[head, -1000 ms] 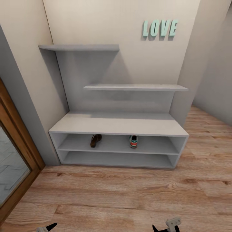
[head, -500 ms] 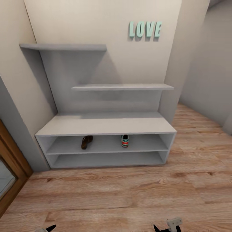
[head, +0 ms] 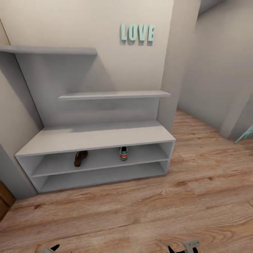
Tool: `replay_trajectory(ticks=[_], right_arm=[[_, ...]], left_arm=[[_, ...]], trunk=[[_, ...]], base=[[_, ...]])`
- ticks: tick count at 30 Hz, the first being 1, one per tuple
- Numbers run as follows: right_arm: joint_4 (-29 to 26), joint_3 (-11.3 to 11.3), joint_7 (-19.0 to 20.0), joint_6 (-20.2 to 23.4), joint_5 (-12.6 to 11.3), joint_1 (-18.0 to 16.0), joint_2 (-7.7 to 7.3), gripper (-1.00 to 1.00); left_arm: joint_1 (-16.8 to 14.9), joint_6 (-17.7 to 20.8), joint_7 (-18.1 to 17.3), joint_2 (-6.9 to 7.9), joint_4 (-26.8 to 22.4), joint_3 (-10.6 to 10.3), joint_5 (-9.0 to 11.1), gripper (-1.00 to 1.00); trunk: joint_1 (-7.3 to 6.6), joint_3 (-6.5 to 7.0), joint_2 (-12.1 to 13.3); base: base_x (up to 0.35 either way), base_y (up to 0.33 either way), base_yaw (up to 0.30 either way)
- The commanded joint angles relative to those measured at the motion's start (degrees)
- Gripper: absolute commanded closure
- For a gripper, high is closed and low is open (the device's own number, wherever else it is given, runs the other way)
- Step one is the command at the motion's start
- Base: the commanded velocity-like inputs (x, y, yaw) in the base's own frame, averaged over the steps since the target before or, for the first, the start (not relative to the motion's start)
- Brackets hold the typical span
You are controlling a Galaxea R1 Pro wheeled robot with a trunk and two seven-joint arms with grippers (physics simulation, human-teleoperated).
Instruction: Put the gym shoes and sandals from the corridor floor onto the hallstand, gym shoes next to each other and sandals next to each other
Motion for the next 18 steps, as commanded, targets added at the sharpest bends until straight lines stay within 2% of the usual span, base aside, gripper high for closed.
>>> replay_trajectory(ticks=[1, 11, 18], right_arm=[[0.09, 0.25, 0.21, -0.16, -0.52, -0.05, -0.02, -1.0], [0.16, -1.41, 0.22, -0.16, -0.48, -0.05, -0.01, -1.0], [0.17, -1.6, 0.22, -0.16, -0.5, -0.05, -0.01, -1.0]], left_arm=[[-0.03, -0.17, -0.06, -0.07, 0.01, 0.29, -0.18, -1.0], [-0.03, -0.17, 0.82, -0.3, 0.02, 0.29, -0.2, -1.0], [-0.03, -0.17, 0.94, -0.32, 0.01, 0.29, -0.2, -1.0]], trunk=[[-0.01, -0.05, -0.02], [-0.01, -0.05, -0.02], [-0.01, -0.05, -0.02]], base=[[0.0, 0.0, -0.268], [0.0, 0.0, -0.268], [0.0, 0.0, -0.268]])
